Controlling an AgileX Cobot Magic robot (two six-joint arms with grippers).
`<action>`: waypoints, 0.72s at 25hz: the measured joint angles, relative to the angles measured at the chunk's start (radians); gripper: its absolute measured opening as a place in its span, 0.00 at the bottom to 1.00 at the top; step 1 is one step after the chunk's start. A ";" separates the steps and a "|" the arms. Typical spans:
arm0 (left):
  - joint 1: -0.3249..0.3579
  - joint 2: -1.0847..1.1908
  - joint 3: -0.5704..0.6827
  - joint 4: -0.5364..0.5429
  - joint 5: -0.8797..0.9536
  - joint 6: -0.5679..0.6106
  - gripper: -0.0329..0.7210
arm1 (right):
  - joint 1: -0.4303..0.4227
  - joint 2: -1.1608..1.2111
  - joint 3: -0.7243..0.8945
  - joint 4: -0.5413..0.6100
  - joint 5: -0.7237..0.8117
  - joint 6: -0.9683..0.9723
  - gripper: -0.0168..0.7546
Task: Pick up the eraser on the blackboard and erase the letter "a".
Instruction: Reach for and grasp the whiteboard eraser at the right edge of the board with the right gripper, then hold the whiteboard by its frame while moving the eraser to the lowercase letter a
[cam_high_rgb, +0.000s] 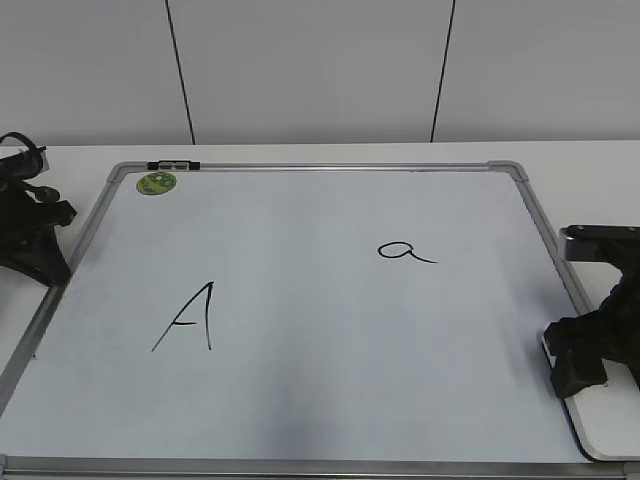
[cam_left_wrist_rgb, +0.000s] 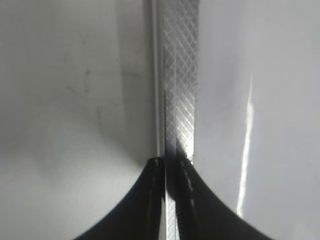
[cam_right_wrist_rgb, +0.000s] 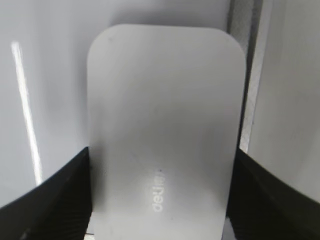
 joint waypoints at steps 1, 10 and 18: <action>0.000 0.000 0.000 0.000 0.000 0.000 0.10 | 0.000 0.000 0.000 0.000 0.000 0.001 0.72; 0.000 0.000 0.000 0.002 0.000 0.000 0.10 | 0.000 0.011 -0.064 -0.012 0.116 0.001 0.72; 0.000 0.000 0.000 0.002 -0.002 0.000 0.10 | 0.001 -0.003 -0.162 -0.033 0.279 -0.001 0.72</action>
